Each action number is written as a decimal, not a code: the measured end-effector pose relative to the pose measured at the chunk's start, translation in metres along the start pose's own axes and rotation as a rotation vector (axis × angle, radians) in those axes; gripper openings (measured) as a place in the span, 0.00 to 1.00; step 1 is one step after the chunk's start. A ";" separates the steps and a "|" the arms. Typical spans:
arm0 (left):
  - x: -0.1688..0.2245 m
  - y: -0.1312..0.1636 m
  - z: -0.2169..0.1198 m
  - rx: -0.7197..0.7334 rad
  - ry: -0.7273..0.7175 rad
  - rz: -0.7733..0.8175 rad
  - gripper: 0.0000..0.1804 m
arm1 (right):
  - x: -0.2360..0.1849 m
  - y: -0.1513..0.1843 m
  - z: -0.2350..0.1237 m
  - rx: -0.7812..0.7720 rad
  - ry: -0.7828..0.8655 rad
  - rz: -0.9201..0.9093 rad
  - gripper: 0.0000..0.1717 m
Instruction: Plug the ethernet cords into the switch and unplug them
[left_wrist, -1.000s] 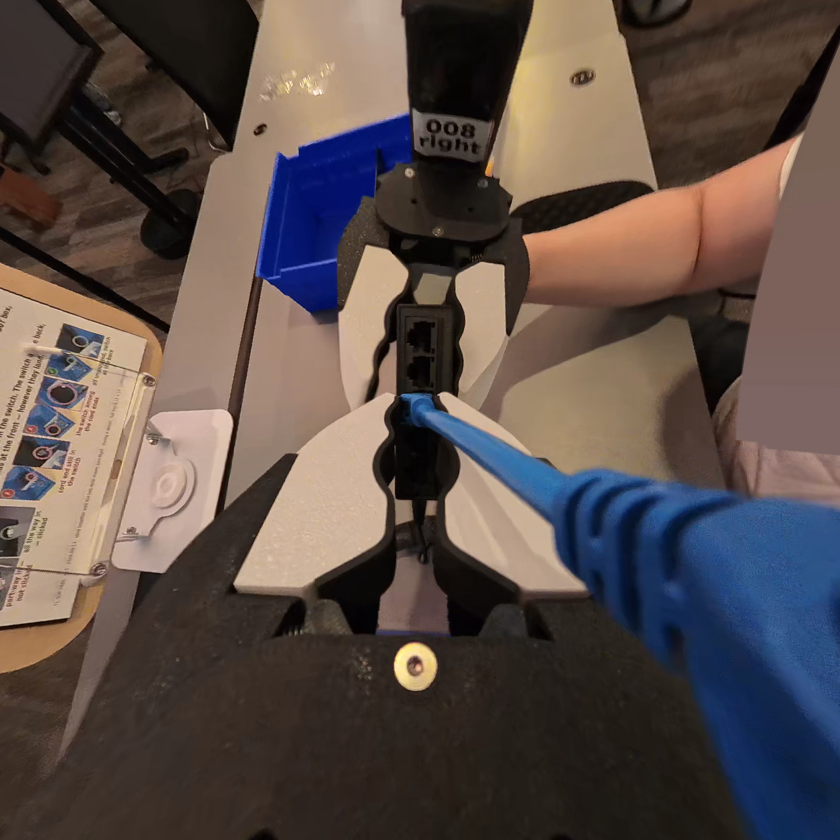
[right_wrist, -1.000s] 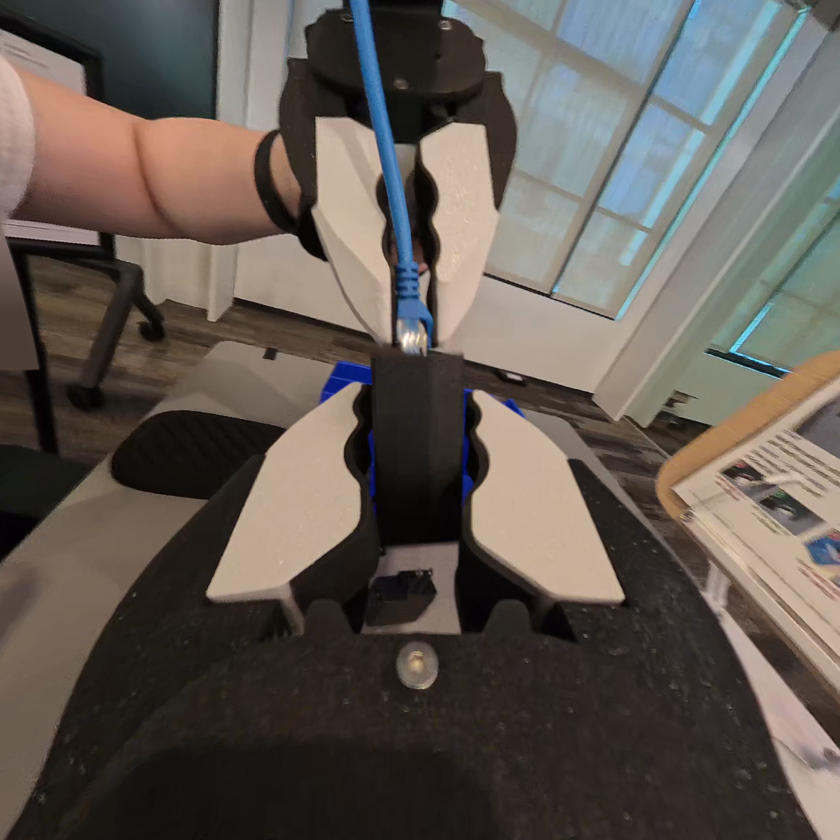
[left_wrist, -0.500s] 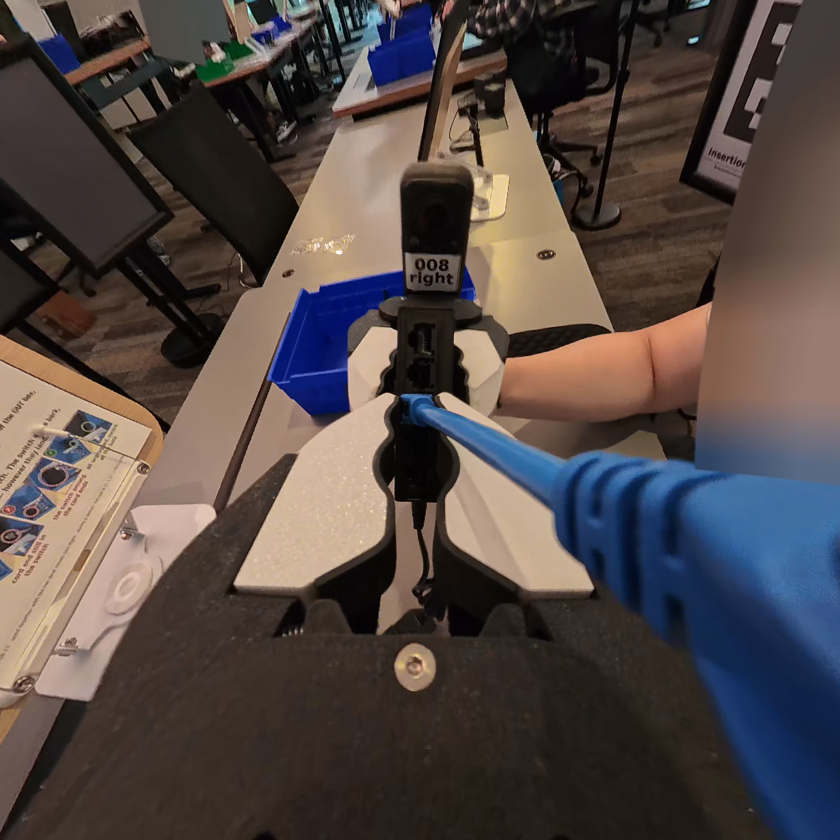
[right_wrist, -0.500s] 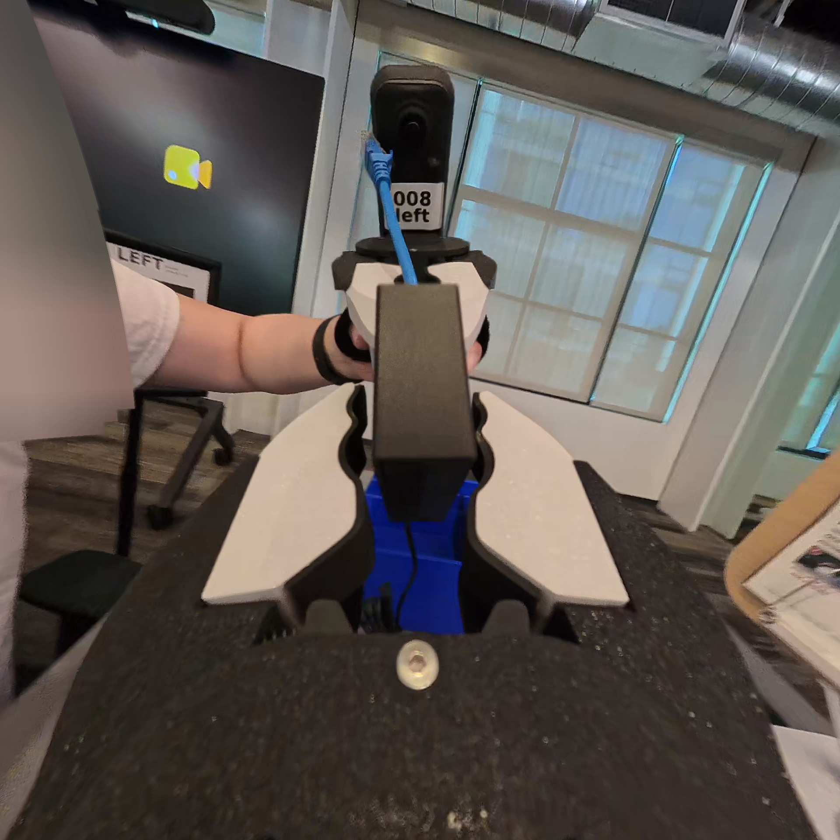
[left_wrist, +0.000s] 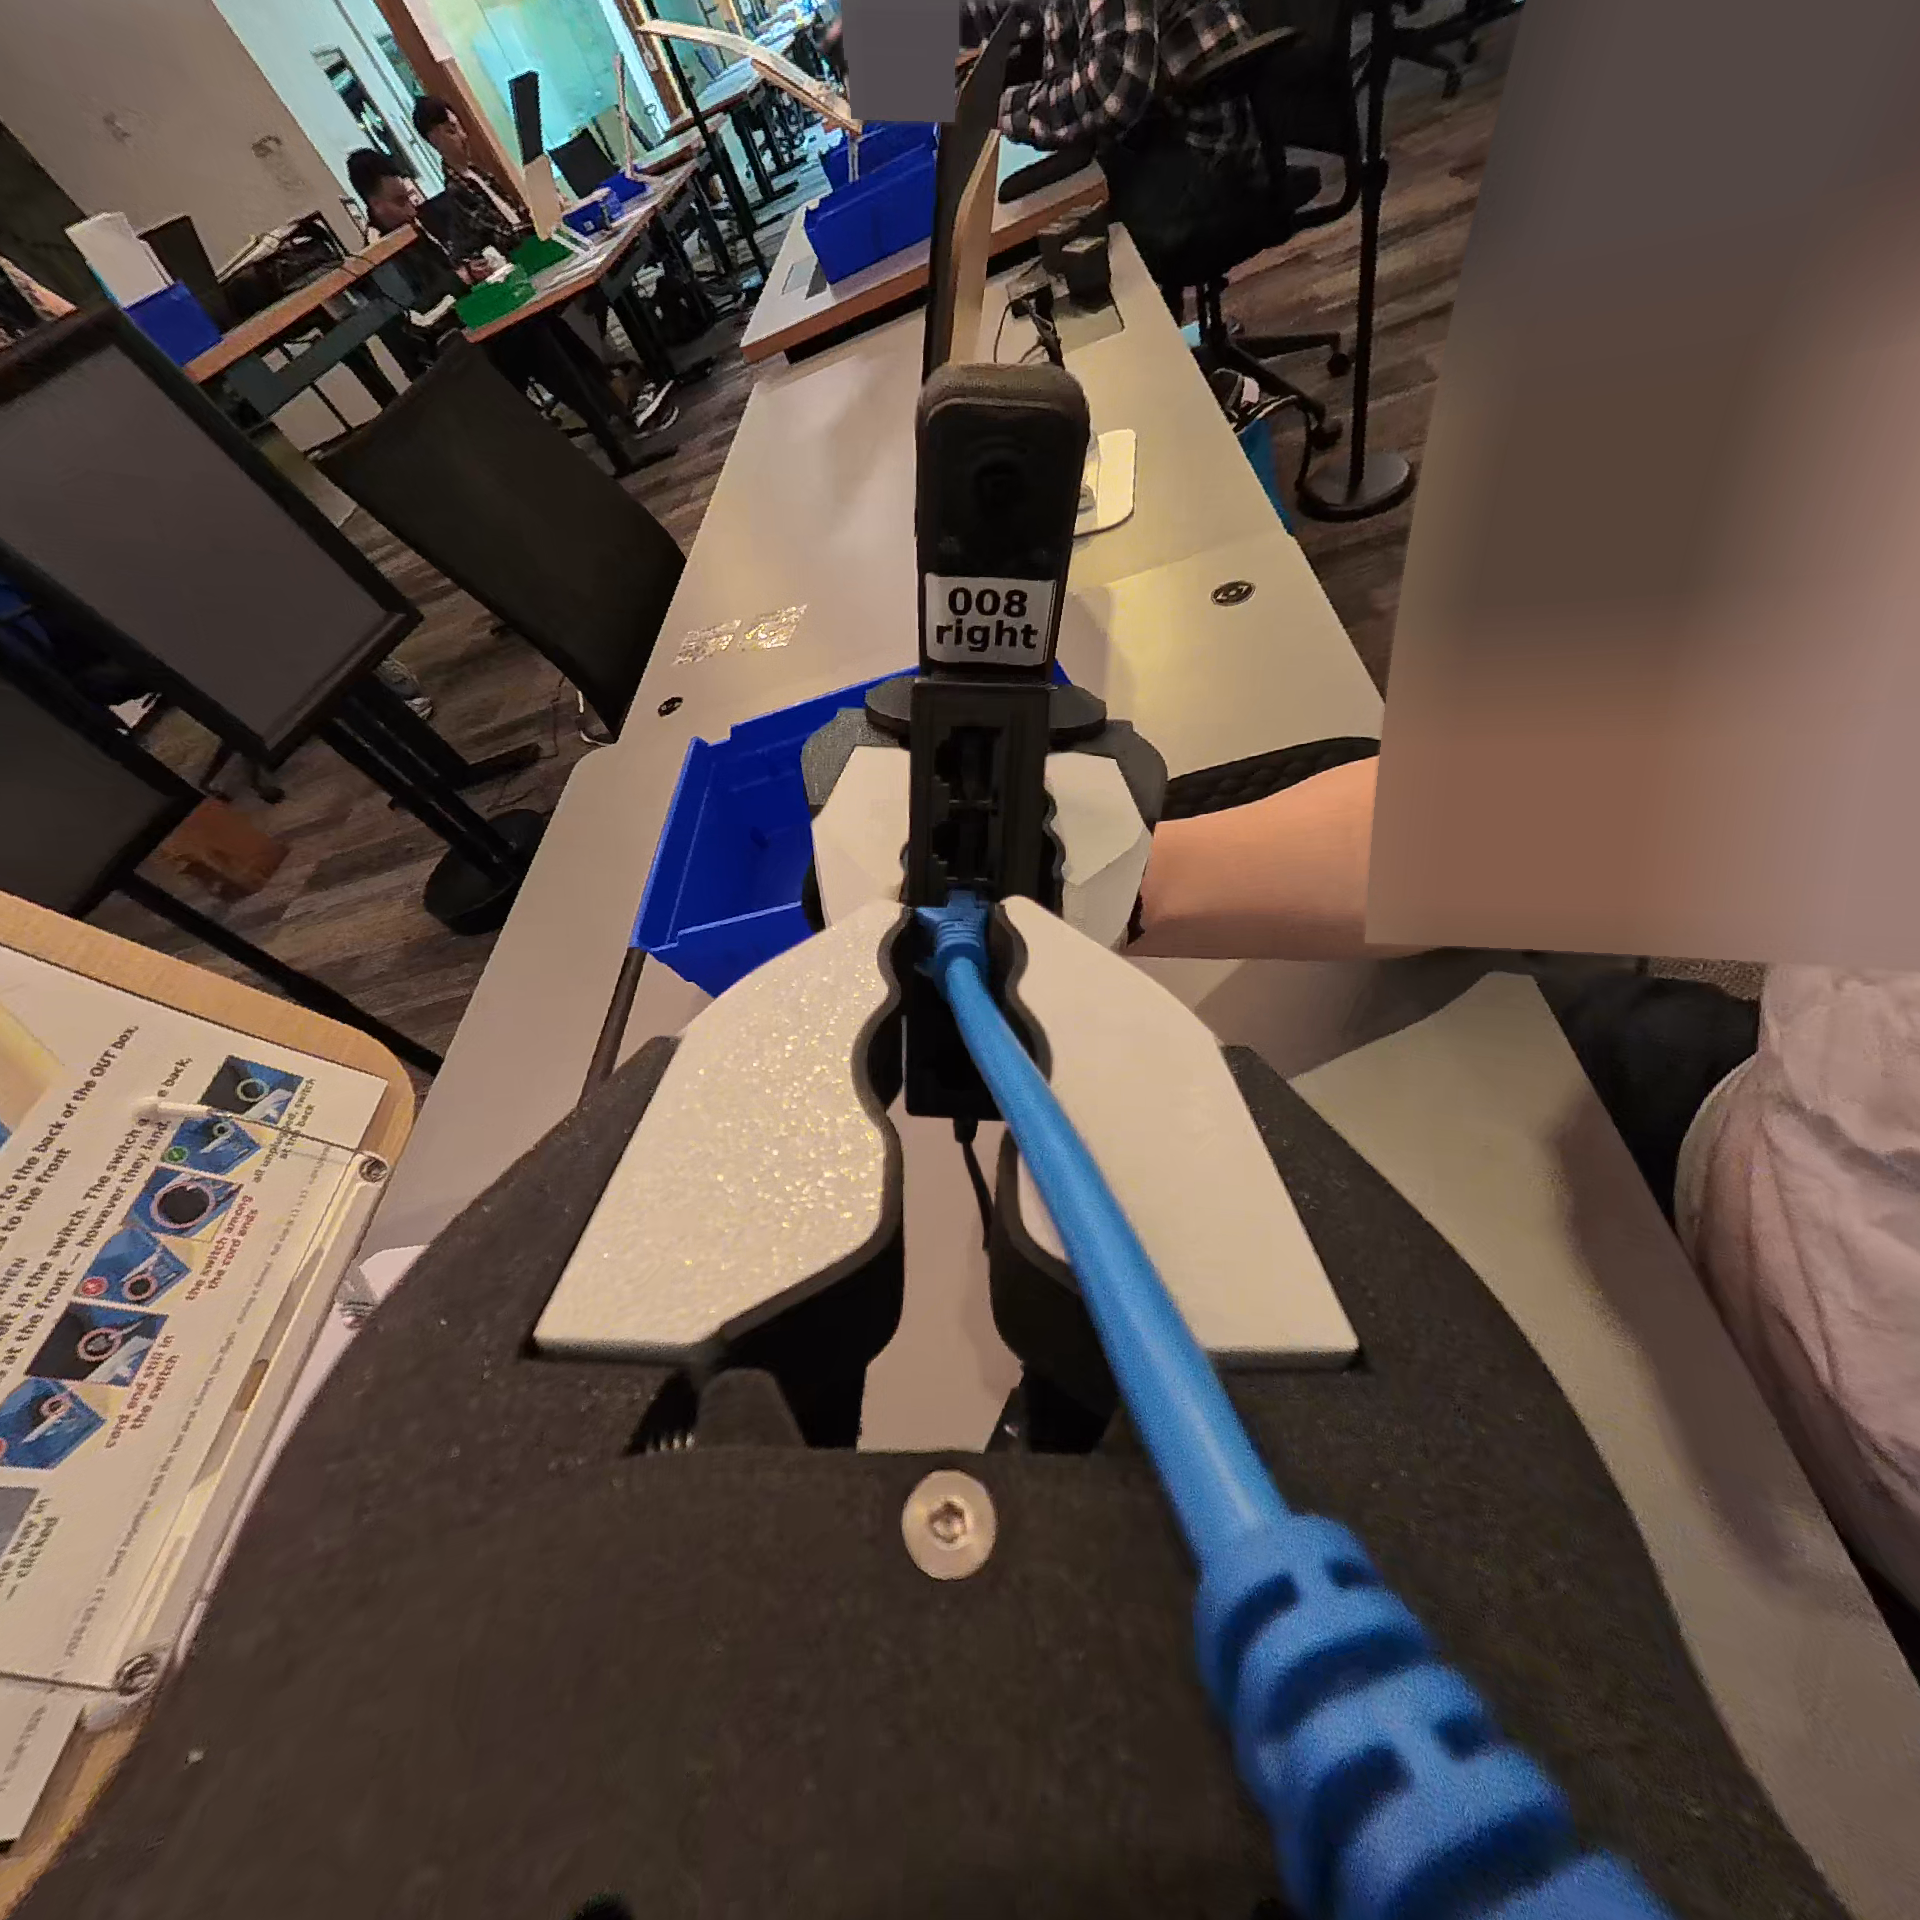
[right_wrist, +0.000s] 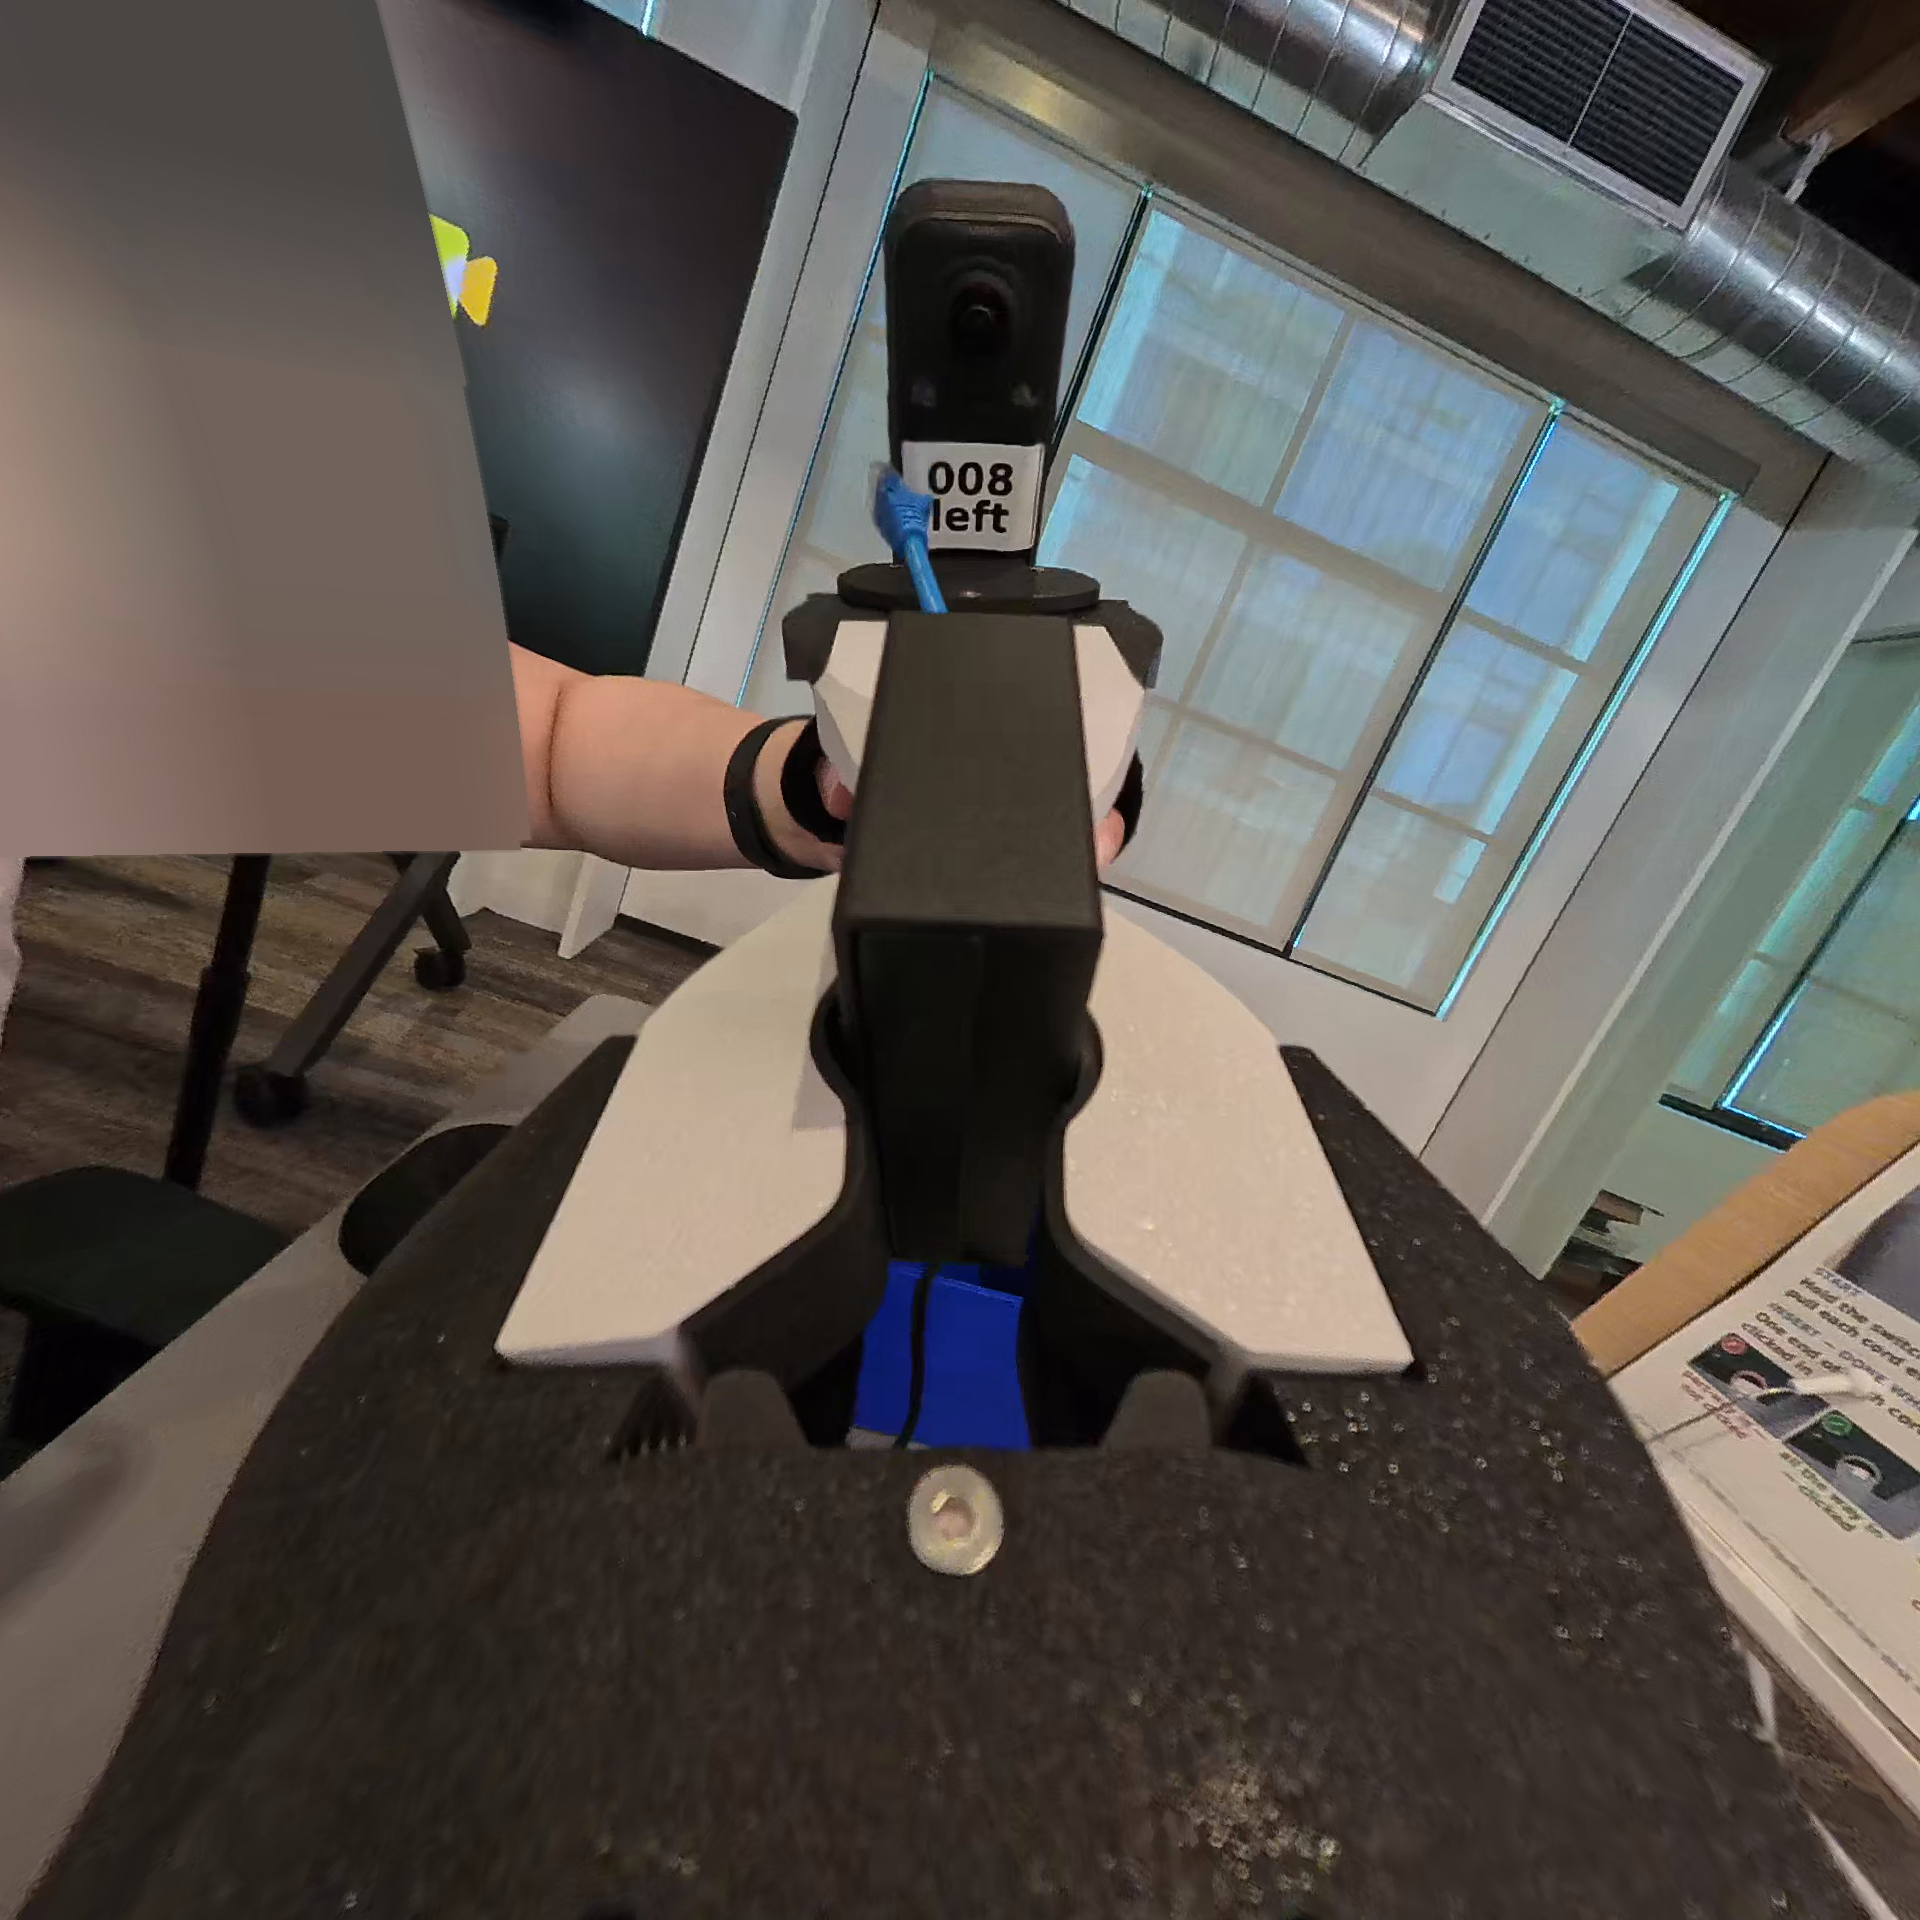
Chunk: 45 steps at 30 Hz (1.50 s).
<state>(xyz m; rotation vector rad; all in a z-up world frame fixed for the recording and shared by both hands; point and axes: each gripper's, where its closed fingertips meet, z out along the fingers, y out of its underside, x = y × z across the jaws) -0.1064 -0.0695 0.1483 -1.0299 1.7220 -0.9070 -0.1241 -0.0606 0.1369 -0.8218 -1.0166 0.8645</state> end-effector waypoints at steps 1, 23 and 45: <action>0.000 0.000 -0.001 0.004 0.001 -0.009 0.07 | 0.000 0.000 0.000 0.000 0.001 0.002 0.18; -0.008 0.006 0.004 -0.021 -0.056 -0.069 0.07 | 0.007 0.006 -0.001 0.018 0.009 0.119 0.18; -0.006 0.052 -0.016 -0.274 -0.026 -0.227 0.07 | -0.003 0.057 0.014 -0.188 -0.081 0.233 0.19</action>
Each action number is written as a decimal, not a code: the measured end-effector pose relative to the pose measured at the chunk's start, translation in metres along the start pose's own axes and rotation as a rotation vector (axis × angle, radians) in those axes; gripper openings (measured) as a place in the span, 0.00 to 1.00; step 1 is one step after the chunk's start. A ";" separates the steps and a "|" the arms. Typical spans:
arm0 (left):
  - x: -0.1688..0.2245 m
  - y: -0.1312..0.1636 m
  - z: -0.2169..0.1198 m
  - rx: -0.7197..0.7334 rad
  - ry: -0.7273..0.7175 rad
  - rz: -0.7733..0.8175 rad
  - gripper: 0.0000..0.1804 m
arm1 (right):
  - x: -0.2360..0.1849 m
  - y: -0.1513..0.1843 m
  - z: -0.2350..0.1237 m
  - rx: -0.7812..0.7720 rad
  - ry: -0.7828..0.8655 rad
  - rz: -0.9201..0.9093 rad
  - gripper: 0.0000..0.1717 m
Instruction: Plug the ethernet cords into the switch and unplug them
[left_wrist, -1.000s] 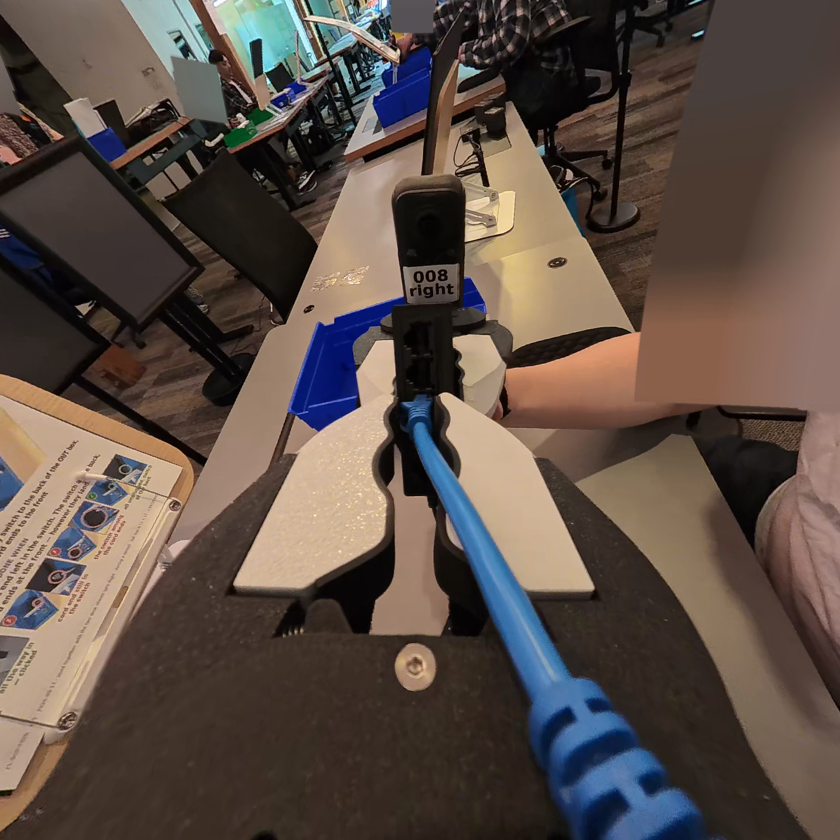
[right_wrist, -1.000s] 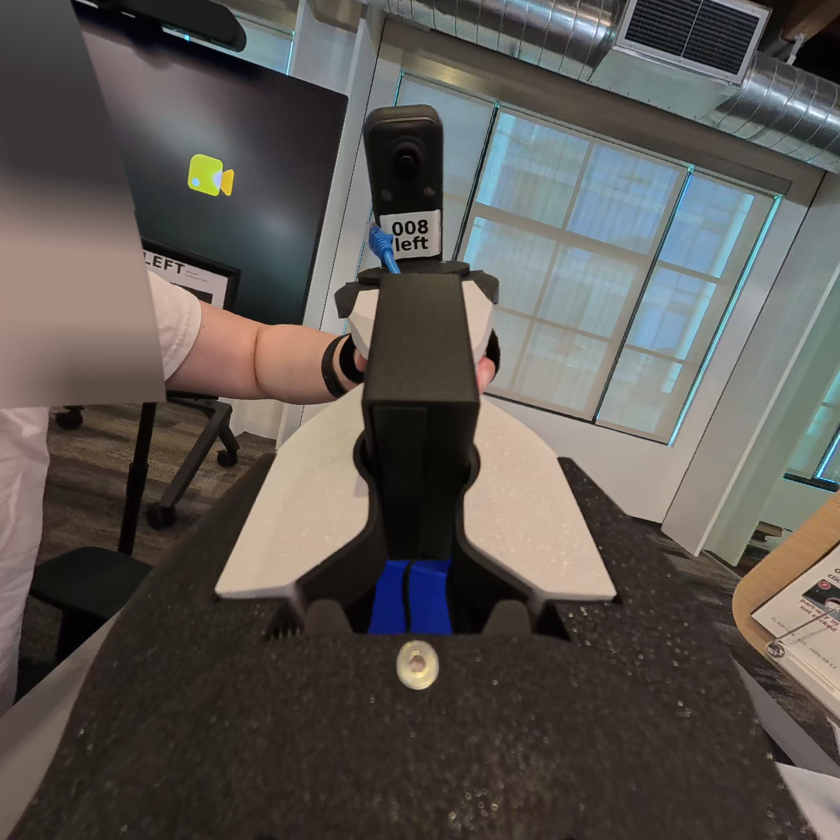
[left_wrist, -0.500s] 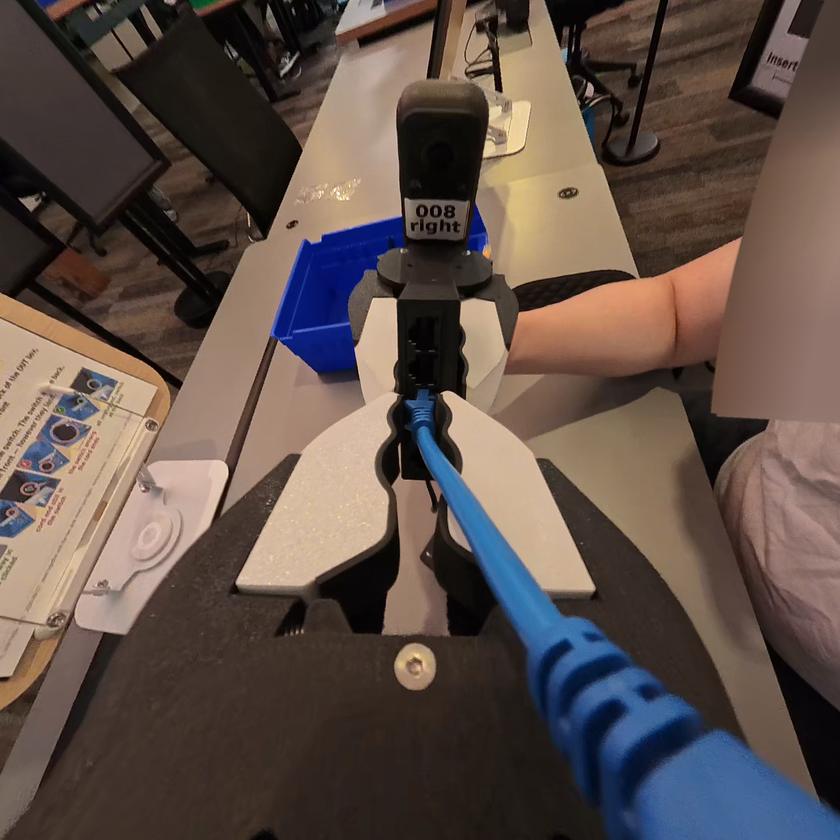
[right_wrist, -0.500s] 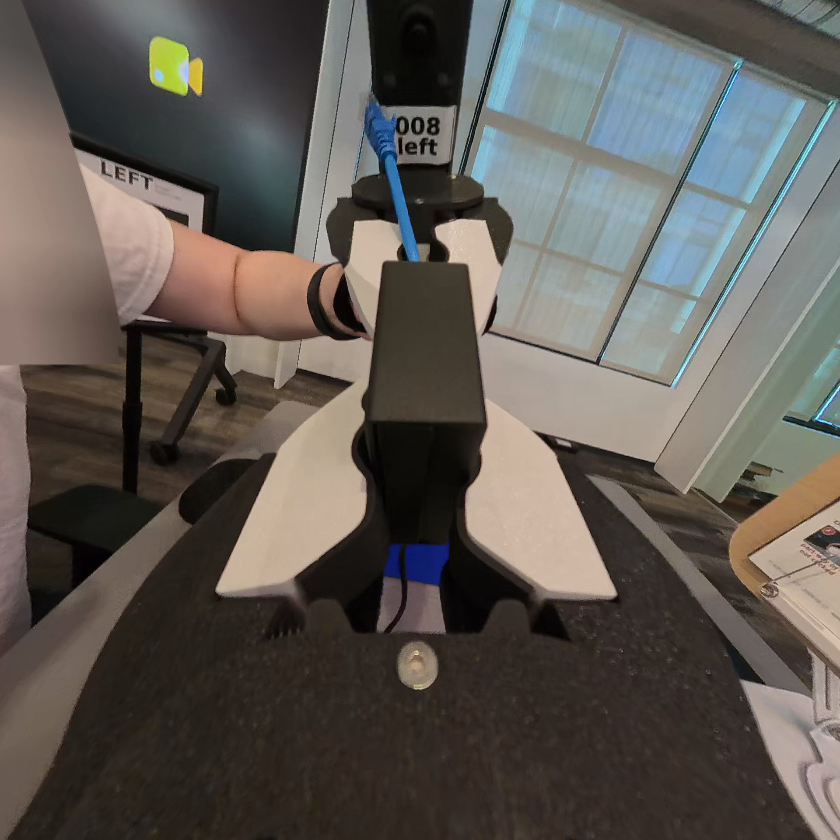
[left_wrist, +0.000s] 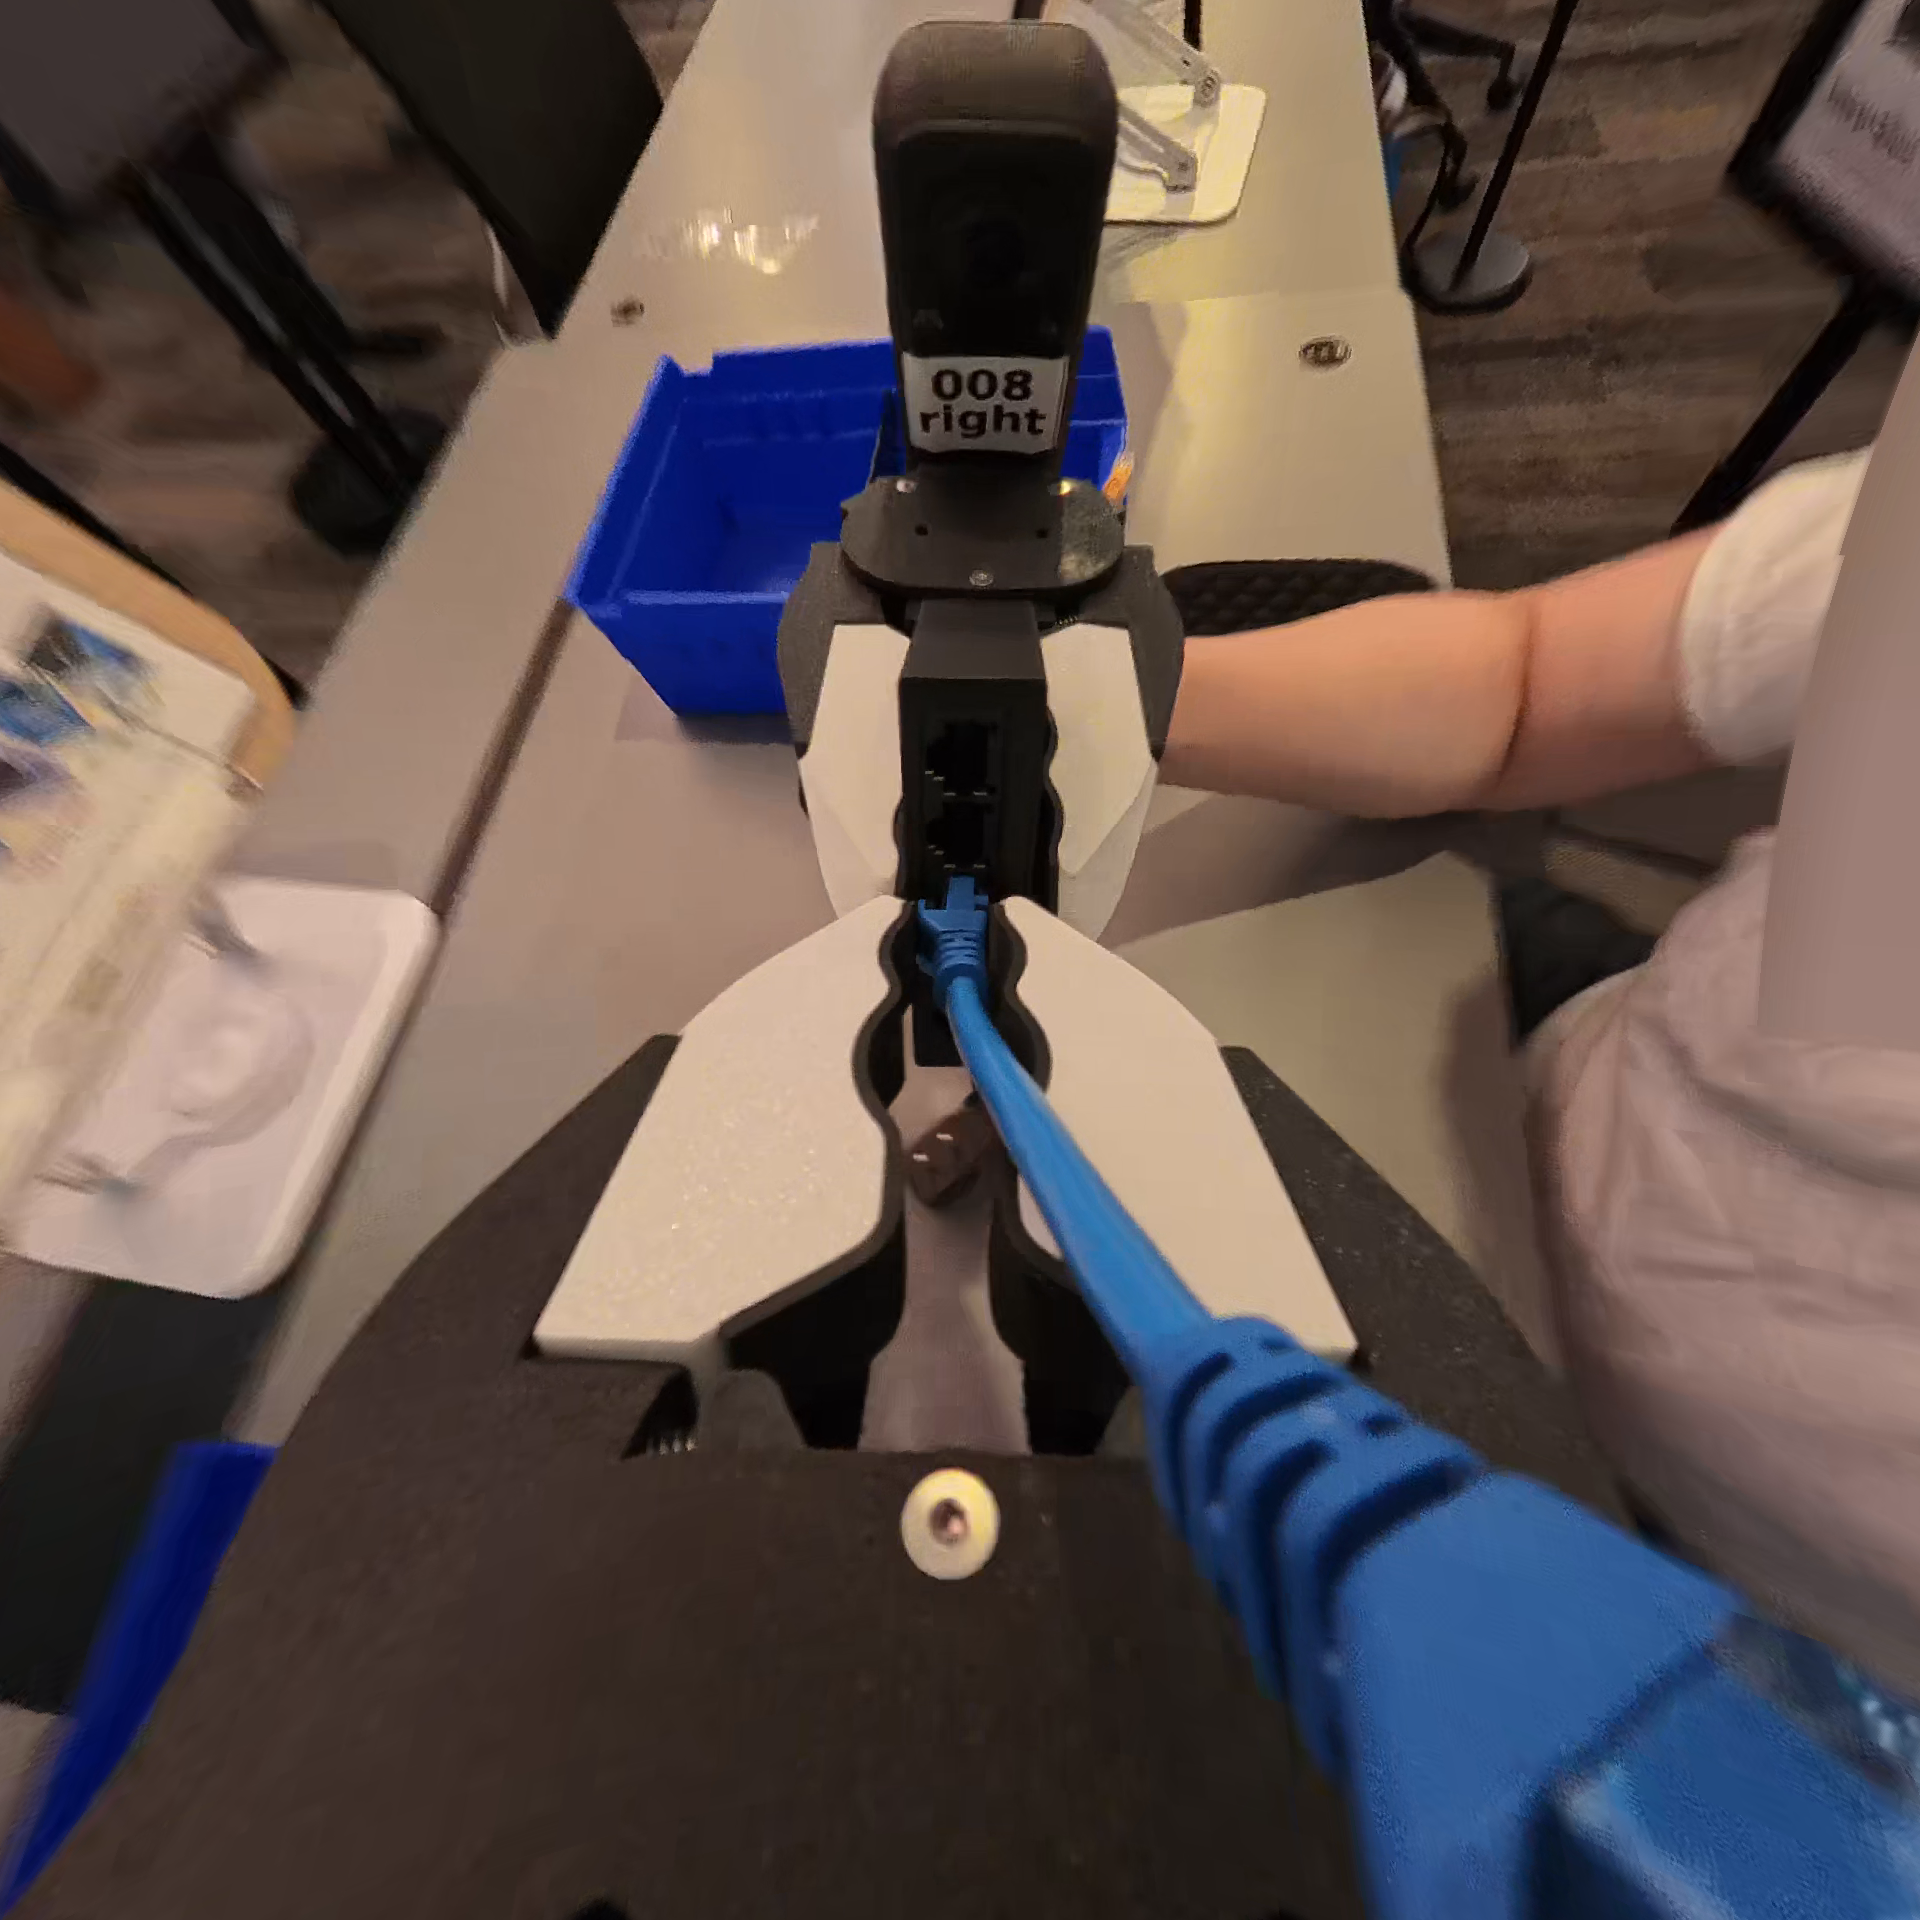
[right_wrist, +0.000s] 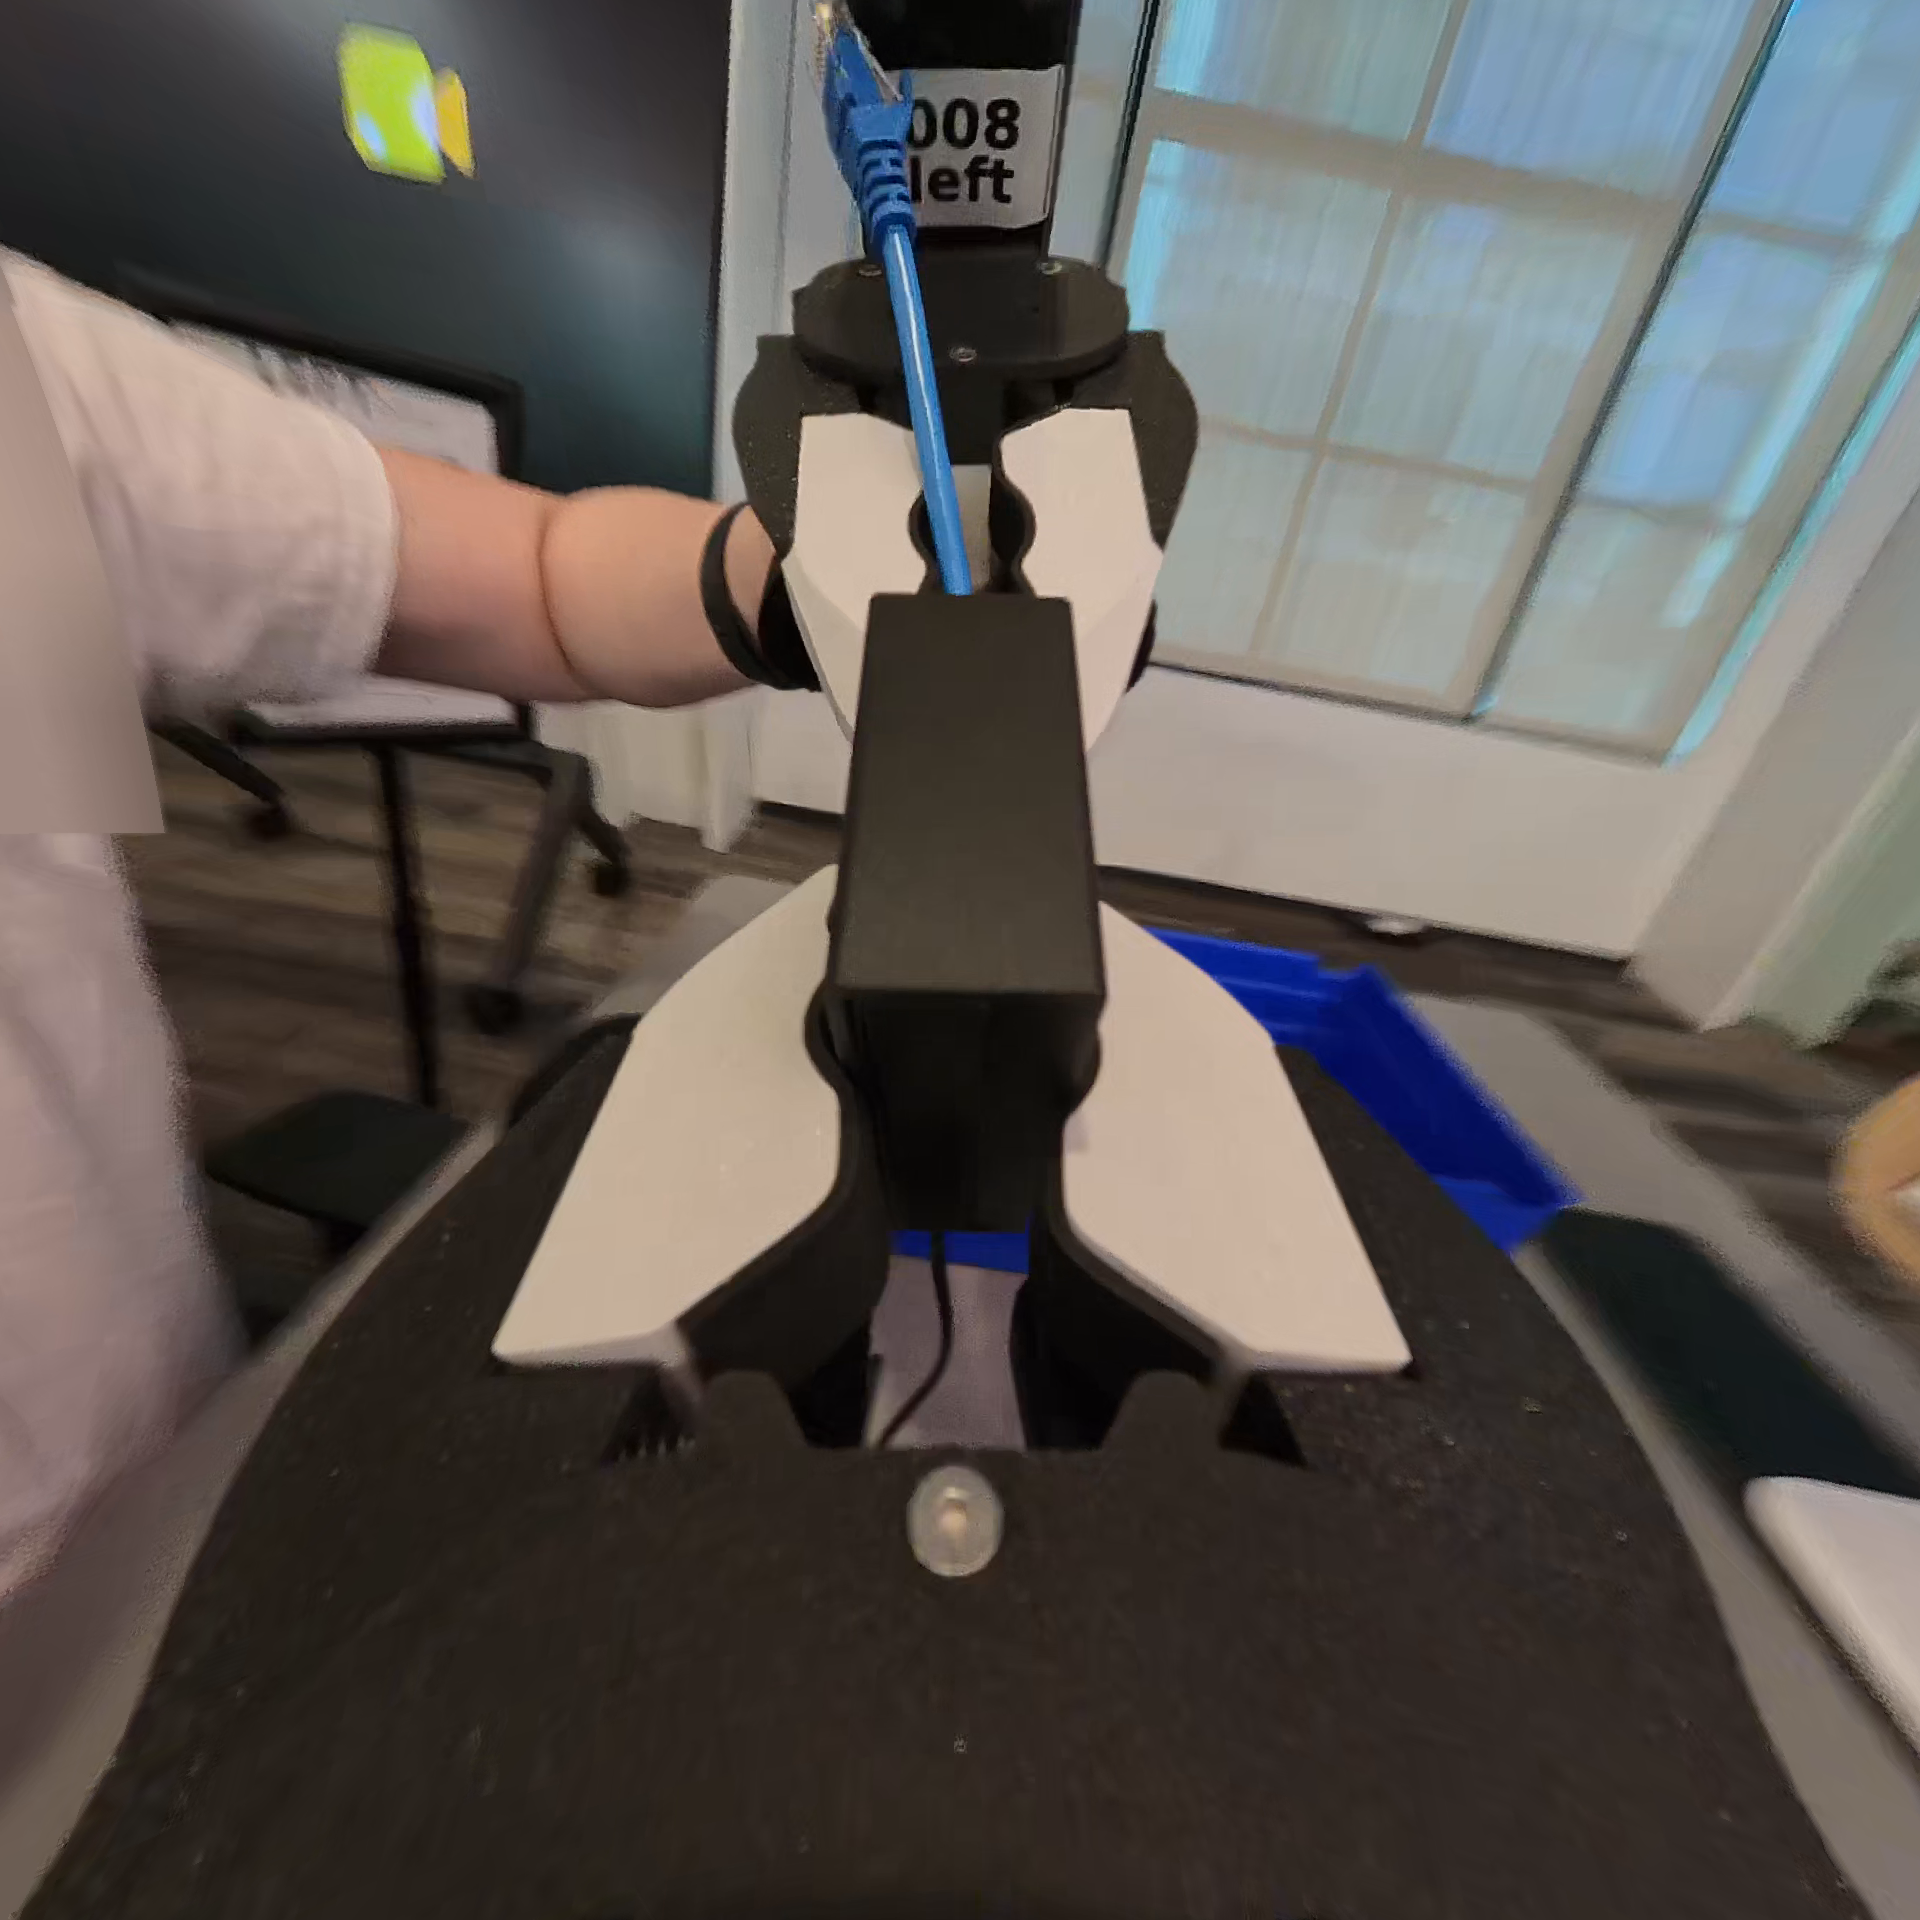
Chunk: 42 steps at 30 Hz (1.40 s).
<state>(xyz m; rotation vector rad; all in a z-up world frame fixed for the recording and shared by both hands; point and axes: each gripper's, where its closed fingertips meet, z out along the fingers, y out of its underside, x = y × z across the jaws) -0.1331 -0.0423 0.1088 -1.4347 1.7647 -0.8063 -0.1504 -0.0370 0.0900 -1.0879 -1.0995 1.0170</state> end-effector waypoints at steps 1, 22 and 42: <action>-0.004 -0.003 0.001 -0.006 0.025 -0.105 0.07 | 0.002 -0.002 -0.002 0.028 -0.035 0.101 0.18; -0.018 -0.034 0.011 0.134 0.056 -0.280 0.12 | 0.011 -0.033 -0.029 0.199 -0.142 0.419 0.18; 0.025 -0.054 0.013 0.270 0.045 0.013 0.24 | -0.005 -0.059 -0.042 0.263 0.012 -0.092 0.18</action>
